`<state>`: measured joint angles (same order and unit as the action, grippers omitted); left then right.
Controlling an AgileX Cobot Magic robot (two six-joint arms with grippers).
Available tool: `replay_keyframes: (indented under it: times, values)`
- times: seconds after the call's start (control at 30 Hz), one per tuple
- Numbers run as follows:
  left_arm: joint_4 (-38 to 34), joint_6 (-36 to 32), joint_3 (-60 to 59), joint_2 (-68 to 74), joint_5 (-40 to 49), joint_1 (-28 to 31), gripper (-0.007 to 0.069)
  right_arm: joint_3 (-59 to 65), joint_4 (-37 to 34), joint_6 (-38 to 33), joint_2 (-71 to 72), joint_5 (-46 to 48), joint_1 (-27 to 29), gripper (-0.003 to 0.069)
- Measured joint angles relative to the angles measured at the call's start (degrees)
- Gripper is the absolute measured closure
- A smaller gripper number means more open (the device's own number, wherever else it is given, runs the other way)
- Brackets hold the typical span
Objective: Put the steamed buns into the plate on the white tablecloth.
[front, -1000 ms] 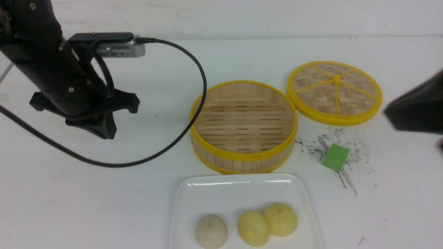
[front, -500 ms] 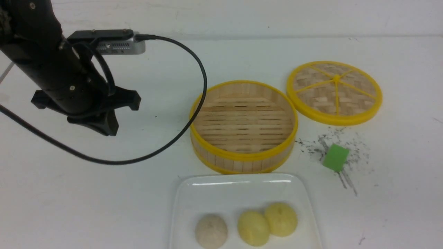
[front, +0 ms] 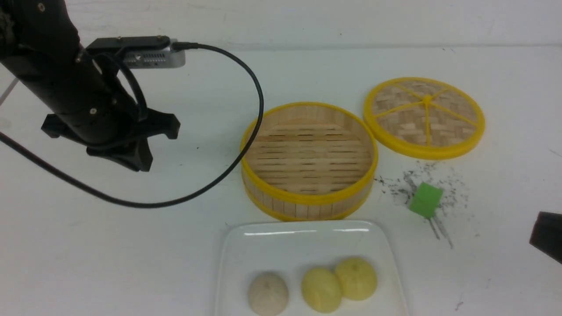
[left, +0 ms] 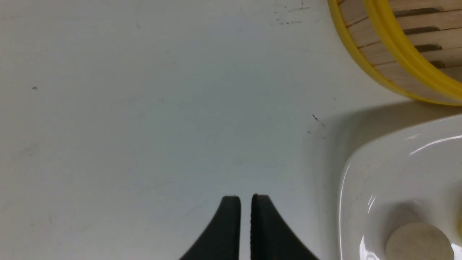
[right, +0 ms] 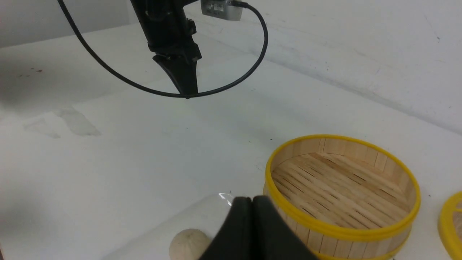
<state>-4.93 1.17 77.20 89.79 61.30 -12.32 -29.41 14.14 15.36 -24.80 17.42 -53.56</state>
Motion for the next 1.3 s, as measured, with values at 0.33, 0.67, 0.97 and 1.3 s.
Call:
replay_keyframes:
  times: [0.33, 0.67, 0.97, 1.3]
  values:
    - [0.2, 0.0, 0.0, 0.0, 0.0, 0.0, 0.0552, 0.0, 0.0, 0.1, 0.0, 0.0, 0.0, 0.0657]
    - [0.2, 0.3, 0.0, 0.0, 0.0, 0.0, 0.0551, 1.4, -0.1, 0.1, 1.5, -0.1, 0.0, 0.0646]
    - [0.9, 2.4, 0.0, 0.0, 0.2, 0.0, 0.0541, 12.8, -7.6, 0.1, 10.6, -0.3, 16.0, 0.0639]
    - [3.0, 4.1, 0.0, -0.6, 1.5, 0.0, 0.0538, 26.6, -7.5, 0.1, 22.7, 0.0, 39.9, 0.0634]
